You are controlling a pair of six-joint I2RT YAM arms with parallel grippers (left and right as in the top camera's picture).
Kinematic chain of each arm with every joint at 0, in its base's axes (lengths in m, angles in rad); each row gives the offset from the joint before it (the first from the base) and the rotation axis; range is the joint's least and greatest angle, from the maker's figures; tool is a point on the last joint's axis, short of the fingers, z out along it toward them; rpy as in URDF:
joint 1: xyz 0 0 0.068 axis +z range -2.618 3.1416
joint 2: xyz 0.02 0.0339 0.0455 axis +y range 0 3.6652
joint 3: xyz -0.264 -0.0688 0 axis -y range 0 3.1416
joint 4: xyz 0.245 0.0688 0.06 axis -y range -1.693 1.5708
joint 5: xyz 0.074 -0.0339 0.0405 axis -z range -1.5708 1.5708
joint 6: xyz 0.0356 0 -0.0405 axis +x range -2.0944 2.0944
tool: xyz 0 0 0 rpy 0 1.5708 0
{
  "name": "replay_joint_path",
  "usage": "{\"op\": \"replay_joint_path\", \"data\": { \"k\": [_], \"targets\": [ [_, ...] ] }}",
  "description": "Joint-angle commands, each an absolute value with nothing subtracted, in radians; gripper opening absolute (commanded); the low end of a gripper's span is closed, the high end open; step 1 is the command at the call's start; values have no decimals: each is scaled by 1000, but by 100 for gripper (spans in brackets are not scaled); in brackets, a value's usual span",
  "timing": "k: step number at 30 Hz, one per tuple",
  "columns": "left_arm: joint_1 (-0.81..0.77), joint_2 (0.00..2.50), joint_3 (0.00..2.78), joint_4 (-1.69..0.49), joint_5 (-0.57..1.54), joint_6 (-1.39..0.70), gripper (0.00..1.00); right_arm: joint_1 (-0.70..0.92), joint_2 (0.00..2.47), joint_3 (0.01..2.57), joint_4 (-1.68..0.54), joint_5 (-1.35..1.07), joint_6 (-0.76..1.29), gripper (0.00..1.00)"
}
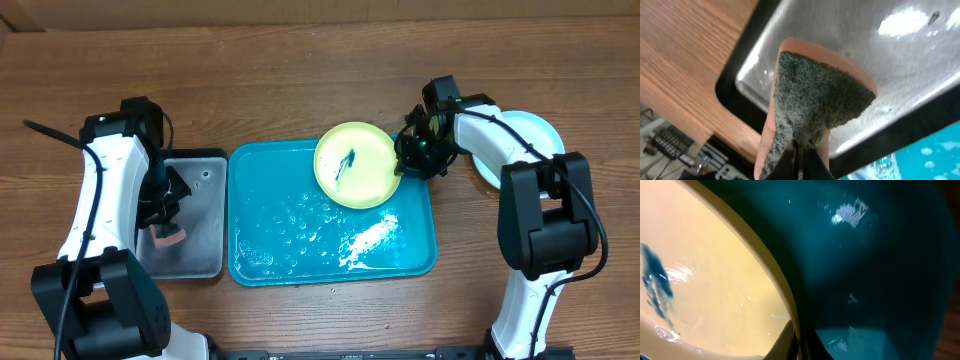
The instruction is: Clean dirty plates on tray and stack at the side
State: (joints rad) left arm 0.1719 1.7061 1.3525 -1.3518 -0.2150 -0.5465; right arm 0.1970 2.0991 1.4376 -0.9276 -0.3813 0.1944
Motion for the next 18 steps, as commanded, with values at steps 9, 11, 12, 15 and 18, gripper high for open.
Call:
{"op": "replay_joint_path", "data": {
  "k": [9, 11, 12, 15, 18],
  "targets": [
    [168, 1713, 1142, -948, -142, -378, 4, 287, 2094, 1416, -994, -351, 210, 4],
    [168, 1713, 1106, -900, -91, -344, 4, 287, 2094, 1416, -997, -361, 210, 4],
    [168, 1713, 1093, -886, -76, -338, 4, 287, 2094, 1416, -998, -361, 210, 4],
    [168, 1713, 1055, -847, -51, -337, 4, 287, 2094, 1416, -998, -361, 210, 4],
    [168, 1713, 1019, -807, -51, -337, 4, 287, 2094, 1416, -998, -361, 210, 4]
  ]
}}
